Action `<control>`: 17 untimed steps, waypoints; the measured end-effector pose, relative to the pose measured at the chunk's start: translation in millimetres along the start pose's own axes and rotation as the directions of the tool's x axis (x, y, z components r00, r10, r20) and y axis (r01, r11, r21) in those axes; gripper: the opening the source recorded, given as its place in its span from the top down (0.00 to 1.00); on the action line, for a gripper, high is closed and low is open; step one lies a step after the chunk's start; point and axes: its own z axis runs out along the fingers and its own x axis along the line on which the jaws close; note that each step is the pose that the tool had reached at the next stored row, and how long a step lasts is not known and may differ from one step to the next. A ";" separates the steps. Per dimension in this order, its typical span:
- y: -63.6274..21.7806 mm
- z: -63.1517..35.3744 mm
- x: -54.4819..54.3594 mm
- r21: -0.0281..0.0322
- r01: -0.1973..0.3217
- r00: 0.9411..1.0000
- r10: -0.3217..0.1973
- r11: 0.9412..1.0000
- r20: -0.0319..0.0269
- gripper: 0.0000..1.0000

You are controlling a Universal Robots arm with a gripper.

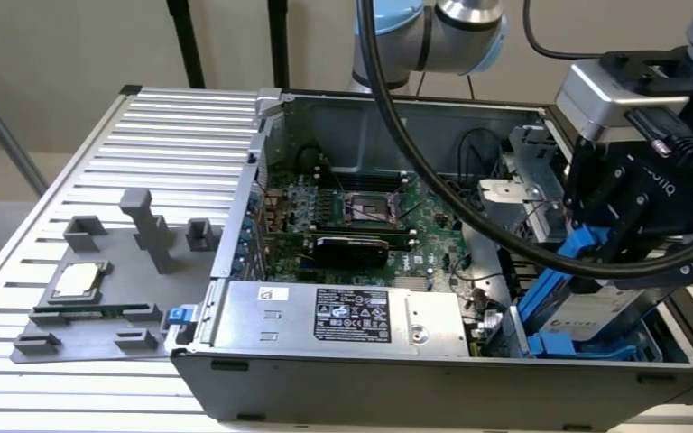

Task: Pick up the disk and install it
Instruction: 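Insert the first disk wire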

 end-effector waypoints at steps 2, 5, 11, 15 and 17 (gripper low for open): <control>-0.1 0.0 -0.5 0.000 0.001 1.000 -0.001 1.000 0.006 1.00; 0.0 0.1 -0.8 0.001 0.004 1.000 -0.004 1.000 0.009 1.00; 0.5 0.4 -0.9 0.001 0.008 1.000 -0.008 1.000 0.009 1.00; 0.9 0.2 -0.9 0.000 0.009 1.000 -0.009 1.000 0.007 0.00; 1.0 0.2 -0.9 0.000 0.009 1.000 -0.009 1.000 0.007 0.00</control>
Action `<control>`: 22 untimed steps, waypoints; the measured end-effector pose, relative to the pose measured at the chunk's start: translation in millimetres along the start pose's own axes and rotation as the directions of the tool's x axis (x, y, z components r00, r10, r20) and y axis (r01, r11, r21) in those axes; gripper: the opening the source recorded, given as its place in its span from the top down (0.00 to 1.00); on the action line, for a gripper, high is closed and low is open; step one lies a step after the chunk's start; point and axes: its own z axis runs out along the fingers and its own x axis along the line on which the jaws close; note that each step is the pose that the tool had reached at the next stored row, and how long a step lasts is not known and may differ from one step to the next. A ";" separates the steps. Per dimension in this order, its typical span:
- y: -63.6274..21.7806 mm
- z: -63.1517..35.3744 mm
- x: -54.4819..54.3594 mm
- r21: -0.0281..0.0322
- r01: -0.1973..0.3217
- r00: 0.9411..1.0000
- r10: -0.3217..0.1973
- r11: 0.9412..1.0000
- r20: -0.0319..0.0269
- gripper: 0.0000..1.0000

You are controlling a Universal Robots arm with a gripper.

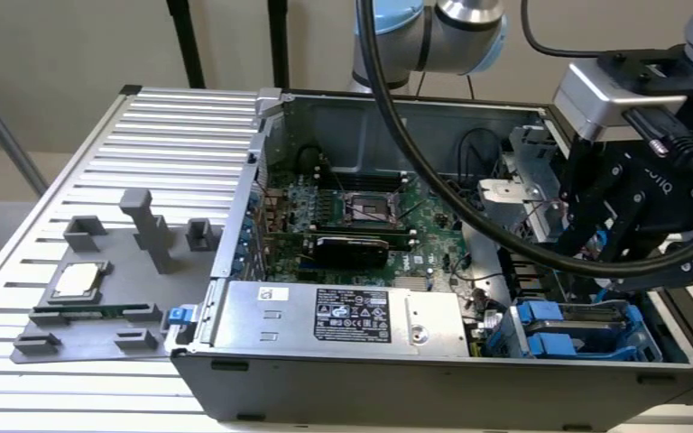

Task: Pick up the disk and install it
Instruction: 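Insert the first disk wire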

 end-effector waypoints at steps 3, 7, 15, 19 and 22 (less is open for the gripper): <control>0.0 0.1 -0.1 0.000 0.000 1.000 0.000 1.000 0.000 0.00; 0.0 0.0 -0.1 0.000 0.000 1.000 0.000 1.000 0.000 0.00; 0.0 0.0 -0.1 0.000 0.000 1.000 0.000 1.000 0.000 0.00; -4.1 -0.1 0.1 0.000 0.000 1.000 0.000 1.000 0.000 0.00; -14.0 -0.4 0.6 0.000 0.000 1.000 0.000 1.000 0.000 1.00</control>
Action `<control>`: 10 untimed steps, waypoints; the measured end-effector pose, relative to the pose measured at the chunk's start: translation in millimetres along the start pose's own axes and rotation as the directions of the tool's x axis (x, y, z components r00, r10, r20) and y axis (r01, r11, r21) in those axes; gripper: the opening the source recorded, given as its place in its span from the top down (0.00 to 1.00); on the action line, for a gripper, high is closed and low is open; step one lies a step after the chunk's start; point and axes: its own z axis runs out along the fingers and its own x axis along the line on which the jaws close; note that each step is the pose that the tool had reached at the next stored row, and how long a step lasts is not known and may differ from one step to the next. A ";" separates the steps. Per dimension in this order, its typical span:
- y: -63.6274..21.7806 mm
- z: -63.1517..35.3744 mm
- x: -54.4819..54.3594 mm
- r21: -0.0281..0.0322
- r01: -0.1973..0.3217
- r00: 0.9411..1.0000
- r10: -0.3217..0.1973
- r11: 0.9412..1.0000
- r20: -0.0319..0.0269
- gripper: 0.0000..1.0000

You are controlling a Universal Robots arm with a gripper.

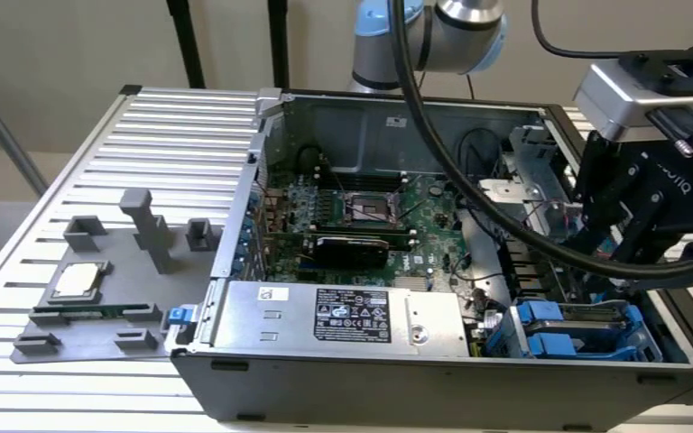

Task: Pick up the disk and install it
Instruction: 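Insert the first disk wire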

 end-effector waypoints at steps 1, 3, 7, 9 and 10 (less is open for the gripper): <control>-4.3 -0.2 0.1 0.000 0.000 1.000 0.000 1.000 0.000 1.00; -12.6 -0.8 -0.1 0.000 0.000 1.000 0.000 1.000 0.000 1.00; -28.7 -2.3 -0.8 0.000 0.000 1.000 0.000 1.000 0.000 1.00; -36.7 -2.5 -1.0 -0.001 0.000 1.000 0.000 1.000 0.000 1.00; -40.4 -2.5 -1.0 -0.002 0.000 1.000 0.000 1.000 0.000 1.00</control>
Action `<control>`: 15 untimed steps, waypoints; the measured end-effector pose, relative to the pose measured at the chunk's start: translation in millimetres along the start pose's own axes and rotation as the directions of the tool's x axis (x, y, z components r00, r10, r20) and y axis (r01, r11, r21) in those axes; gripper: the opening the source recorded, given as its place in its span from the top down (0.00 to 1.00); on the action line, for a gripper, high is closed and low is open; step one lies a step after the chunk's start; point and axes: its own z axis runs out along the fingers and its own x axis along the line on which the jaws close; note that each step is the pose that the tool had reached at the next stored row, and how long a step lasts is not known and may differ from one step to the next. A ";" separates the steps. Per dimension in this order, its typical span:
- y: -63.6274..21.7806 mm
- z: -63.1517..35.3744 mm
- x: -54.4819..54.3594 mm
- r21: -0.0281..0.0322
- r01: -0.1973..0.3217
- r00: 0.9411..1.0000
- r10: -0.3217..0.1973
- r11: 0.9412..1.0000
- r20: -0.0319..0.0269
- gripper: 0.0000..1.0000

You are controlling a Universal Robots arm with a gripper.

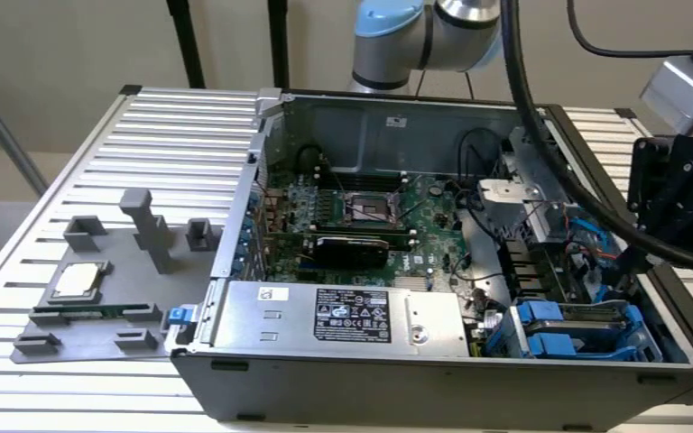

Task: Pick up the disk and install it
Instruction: 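Insert the first disk wire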

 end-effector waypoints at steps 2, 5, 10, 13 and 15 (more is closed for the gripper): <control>-5.6 0.3 -0.5 -0.001 0.000 1.000 0.000 1.000 0.000 1.00; -6.7 5.0 -1.1 -0.001 0.000 1.000 0.000 1.000 0.000 1.00; -7.1 14.1 -2.9 -0.001 0.001 1.000 -0.001 1.000 0.000 1.00; -7.5 19.6 -6.2 -0.001 0.001 1.000 -0.001 1.000 0.000 1.00; -7.7 23.2 -8.7 -0.001 0.001 1.000 -0.001 1.000 0.000 1.00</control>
